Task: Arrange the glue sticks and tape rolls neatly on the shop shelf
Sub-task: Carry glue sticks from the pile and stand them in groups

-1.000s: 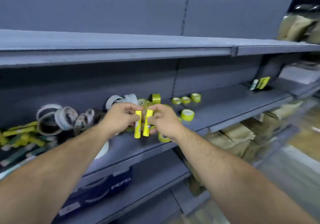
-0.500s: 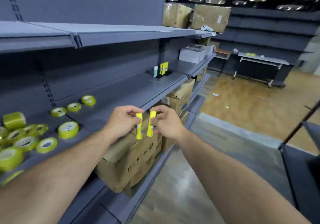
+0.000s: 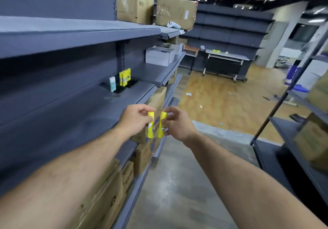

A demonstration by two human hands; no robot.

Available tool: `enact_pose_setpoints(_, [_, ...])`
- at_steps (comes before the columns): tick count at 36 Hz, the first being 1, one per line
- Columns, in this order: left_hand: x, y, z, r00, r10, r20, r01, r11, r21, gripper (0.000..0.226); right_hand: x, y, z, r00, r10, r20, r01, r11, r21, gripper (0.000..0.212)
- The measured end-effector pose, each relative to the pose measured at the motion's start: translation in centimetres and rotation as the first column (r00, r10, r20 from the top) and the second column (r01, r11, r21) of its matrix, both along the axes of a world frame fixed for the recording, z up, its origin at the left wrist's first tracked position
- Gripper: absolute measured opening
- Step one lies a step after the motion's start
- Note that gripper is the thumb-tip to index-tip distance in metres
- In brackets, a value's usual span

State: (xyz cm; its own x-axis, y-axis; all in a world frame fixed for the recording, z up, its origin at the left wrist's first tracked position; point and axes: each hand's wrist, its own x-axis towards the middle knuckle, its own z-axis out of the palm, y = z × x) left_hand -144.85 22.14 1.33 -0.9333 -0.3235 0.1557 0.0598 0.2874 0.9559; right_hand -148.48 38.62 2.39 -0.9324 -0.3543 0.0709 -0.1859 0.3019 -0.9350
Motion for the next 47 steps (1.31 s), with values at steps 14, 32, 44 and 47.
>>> enact_pose_setpoints(14, [-19.5,0.6,-1.3,0.995,0.103,0.002,-0.102,0.992,-0.078,0.038,-22.1,-0.3,-1.8,0.994,0.104,0.023,-0.105,0.995,0.005,0.025])
enact_pose_setpoints(32, [-34.7,-9.4,-0.9,0.883,0.468,-0.018,-0.463,0.867,-0.184,0.029,-42.4,-13.3,-1.6,0.892,0.452,0.023,-0.45,0.891,-0.052,0.029])
enact_pose_setpoints(44, [-39.5,-18.5,-0.2,0.757,0.65,-0.066,-0.624,0.689,-0.369,0.026,-50.6,-23.5,-0.9,0.826,0.557,0.081,-0.551,0.83,-0.087,0.026])
enact_pose_setpoints(47, [-40.7,-19.5,-0.6,0.734,0.675,-0.077,-0.639,0.648,-0.415,0.025,-52.0,-25.6,-1.1,0.807,0.588,0.054,-0.583,0.809,-0.075,0.024])
